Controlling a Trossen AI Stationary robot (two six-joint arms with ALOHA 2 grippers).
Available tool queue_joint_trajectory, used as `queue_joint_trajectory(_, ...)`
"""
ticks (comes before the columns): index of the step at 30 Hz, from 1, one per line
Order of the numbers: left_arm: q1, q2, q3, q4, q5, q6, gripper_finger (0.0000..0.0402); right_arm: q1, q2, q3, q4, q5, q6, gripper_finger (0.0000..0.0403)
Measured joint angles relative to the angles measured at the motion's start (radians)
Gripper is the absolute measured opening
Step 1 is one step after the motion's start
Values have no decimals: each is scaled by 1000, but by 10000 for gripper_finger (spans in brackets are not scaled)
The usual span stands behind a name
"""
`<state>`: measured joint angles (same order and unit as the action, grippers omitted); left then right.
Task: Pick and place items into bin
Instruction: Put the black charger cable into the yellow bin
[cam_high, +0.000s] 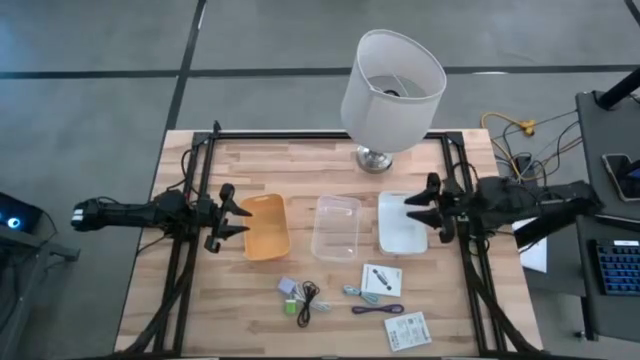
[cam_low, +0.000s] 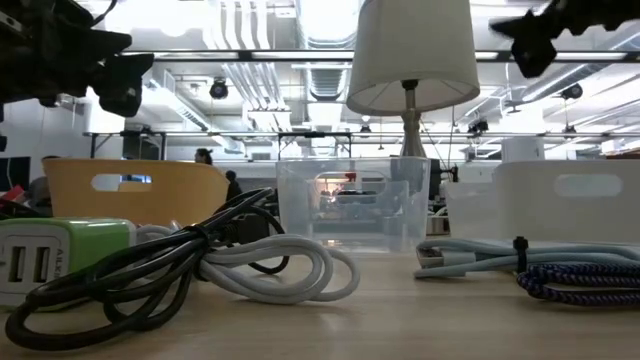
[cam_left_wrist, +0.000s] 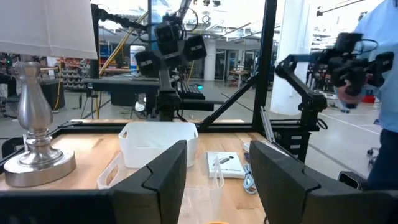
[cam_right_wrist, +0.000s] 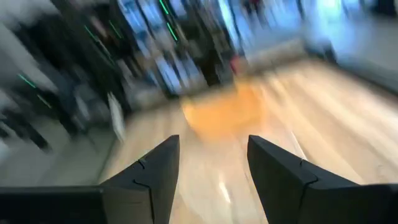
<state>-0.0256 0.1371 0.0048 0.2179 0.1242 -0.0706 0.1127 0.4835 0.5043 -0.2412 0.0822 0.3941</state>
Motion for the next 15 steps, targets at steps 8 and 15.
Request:
queue_joint_trajectory(8,0,5,0,2,-4,0,160,10,252,238,-309,-173,46,176)
queue_joint_trajectory(15,0,-1,0,80,-52,-1,160,15,438,354,-492,-181,82,176)
